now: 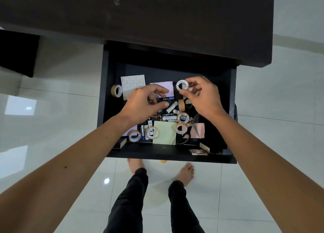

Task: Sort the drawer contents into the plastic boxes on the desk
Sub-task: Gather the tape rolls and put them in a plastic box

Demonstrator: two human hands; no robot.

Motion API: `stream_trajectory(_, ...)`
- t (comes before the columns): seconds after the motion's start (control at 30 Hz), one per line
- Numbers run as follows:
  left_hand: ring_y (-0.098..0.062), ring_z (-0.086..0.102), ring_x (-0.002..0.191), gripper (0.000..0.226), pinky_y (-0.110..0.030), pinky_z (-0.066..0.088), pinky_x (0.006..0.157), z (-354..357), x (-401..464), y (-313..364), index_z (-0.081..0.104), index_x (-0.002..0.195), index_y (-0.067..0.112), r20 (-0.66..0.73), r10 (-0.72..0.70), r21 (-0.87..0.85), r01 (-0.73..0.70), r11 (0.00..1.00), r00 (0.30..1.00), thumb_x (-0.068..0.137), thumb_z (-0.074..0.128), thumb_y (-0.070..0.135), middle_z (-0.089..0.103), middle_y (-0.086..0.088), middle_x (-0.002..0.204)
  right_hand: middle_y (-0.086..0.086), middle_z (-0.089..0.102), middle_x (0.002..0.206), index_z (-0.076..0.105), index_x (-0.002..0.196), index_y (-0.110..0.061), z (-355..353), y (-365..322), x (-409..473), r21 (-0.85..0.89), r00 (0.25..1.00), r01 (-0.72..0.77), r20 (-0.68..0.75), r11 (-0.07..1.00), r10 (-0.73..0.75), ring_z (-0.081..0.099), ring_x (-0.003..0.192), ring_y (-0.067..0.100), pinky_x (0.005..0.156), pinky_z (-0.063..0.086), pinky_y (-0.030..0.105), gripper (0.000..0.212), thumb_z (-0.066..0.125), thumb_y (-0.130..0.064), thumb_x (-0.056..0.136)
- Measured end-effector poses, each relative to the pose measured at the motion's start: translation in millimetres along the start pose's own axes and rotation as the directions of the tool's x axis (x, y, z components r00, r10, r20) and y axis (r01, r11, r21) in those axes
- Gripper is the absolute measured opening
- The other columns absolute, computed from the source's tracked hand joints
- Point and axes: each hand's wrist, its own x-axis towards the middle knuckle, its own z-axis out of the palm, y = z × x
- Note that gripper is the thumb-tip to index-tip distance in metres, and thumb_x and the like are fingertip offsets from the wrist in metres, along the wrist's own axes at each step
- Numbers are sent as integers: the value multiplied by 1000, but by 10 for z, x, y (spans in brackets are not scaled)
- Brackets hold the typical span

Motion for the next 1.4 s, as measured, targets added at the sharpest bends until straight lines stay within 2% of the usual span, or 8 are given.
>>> stream_trajectory(0.5,-3,63,79,43,-36,57,79,491,160,73,71,123,46,-1,99,466,-87,881,995,83,78,62,65,21,108,9,72,119,67,130,-27,-273,53,-226,406,982,-177,140,897,130,80,97,18,98,61,45,31,67,-11,102)
stream_trajectory(0.63,-1,64,81,38,-37,56,79,455,125,61,72,119,43,-4,103,389,-94,917,995,84,82,53,63,20,96,19,66,124,70,123,-22,-299,50,-247,490,972,-222,185,843,148,80,97,26,95,62,43,28,61,-3,104)
stream_trajectory(0.73,8,65,80,37,-30,53,73,356,87,68,72,118,35,6,68,167,-68,984,998,84,88,39,70,13,94,19,68,107,72,105,-15,-335,17,-269,522,953,-284,241,804,181,76,89,26,74,58,32,29,54,7,98)
stream_trajectory(0.8,5,69,95,35,-23,55,77,288,65,69,70,113,29,22,41,6,-41,999,999,84,89,26,74,9,105,9,66,90,72,96,-15,-345,15,-293,490,940,-303,295,817,172,66,81,19,69,49,29,23,56,1,96)
stream_trajectory(0.9,-11,72,110,39,-25,60,90,200,14,49,66,113,28,61,25,-186,-13,982,998,85,88,13,73,2,120,-12,72,91,74,95,-25,-351,32,-342,274,931,-211,349,938,107,67,88,9,87,51,28,6,73,-18,95)
stream_trajectory(1.13,-18,74,110,49,-35,61,97,126,-151,-47,70,121,26,130,-9,-347,54,936,991,86,80,-7,69,-7,128,0,55,102,74,124,-36,-210,112,-425,-208,877,45,477,977,62,54,93,16,73,39,22,40,84,-23,88)
stream_trajectory(1.27,-15,68,118,42,-24,59,88,112,-213,-80,73,117,21,139,4,-266,34,963,990,87,79,-8,62,1,130,-9,55,96,77,107,-30,-191,116,-438,-198,917,37,396,980,46,56,91,14,77,41,28,20,84,-27,89)
stream_trajectory(1.4,-24,71,114,40,-35,62,93,113,-260,-108,71,115,23,160,-19,-265,61,962,987,87,82,-2,70,2,129,-13,60,96,76,99,-28,-209,101,-448,-162,939,39,343,986,20,60,86,5,78,45,25,11,82,-26,91)
